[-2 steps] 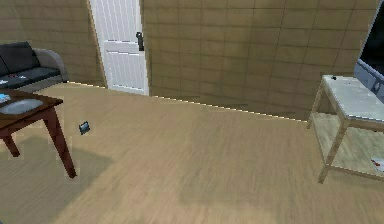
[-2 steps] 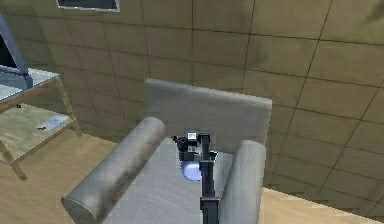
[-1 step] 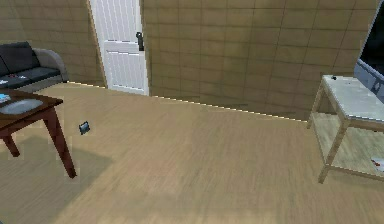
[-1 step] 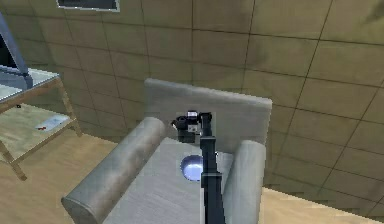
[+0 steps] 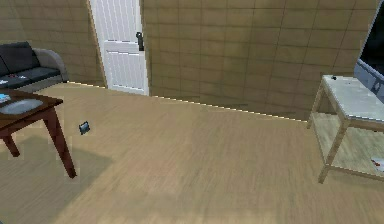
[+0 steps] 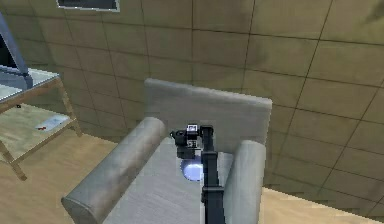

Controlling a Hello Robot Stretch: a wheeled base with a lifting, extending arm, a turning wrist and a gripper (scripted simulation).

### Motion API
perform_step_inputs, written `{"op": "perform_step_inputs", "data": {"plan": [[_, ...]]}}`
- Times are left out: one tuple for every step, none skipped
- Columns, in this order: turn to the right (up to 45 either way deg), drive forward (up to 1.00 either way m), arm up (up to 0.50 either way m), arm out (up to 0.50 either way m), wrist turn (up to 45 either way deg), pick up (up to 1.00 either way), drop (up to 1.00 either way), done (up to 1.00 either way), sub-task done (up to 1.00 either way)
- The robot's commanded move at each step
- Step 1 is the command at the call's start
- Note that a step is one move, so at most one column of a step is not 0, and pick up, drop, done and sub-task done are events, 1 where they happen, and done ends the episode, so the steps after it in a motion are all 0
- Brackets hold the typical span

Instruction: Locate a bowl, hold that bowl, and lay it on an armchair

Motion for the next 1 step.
{"op": "perform_step_inputs", "data": {"plan": [[0.0,0.0,0.0,0.0,0.0,0.0,0.0,1.0,0.0]]}}
